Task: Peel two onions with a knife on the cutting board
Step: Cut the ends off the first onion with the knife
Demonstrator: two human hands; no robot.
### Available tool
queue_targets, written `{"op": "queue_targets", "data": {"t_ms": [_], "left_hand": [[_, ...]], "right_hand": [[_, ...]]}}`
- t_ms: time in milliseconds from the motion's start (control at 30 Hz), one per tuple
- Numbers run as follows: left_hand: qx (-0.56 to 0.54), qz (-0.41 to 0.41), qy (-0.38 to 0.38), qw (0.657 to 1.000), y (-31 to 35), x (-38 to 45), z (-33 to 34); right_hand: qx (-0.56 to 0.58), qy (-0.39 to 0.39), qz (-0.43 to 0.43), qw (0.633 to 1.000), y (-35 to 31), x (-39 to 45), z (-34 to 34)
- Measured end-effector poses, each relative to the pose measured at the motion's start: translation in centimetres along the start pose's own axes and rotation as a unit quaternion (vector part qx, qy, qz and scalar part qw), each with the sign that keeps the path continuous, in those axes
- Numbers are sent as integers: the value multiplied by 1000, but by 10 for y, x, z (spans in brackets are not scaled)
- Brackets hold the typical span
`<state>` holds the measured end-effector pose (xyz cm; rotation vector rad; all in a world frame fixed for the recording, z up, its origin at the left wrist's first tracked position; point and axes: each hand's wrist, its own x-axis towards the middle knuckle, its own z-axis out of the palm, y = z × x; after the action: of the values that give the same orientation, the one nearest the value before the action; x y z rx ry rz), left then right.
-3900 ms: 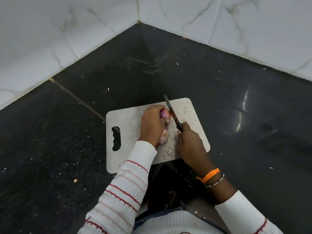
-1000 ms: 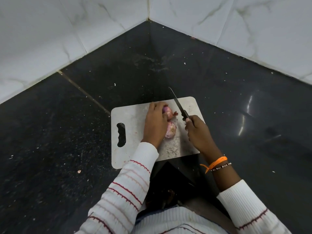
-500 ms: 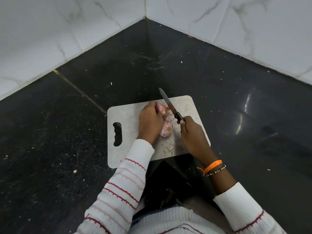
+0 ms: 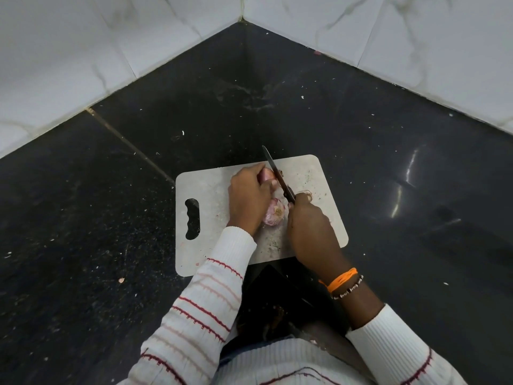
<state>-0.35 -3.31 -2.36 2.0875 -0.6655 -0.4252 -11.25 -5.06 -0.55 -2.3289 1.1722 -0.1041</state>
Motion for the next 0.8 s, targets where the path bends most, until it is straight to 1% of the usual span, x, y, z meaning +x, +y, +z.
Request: {"op": "queue_targets", "data": {"t_ms": [100,233,400,567,800], "left_hand": [[-2,3,1,1000,-1,1,1],[-40,-17,-6,999,-7,1,-1],[-51,-28,-7,998,-9,4,-2],[-68,-35,-10,997,-10,5,-2],[-73,-46,-6,996,-13,10,-6]], "right_hand": [[-21,-11,10,1000,-6,1,-3],[-12,-5,6,1000,-11,-1,-3],[-21,-2,13,1000,-19,9,2],[-59,-10,16,998,-19,12,5],[3,-22,6,1000,-5,14,11]]}}
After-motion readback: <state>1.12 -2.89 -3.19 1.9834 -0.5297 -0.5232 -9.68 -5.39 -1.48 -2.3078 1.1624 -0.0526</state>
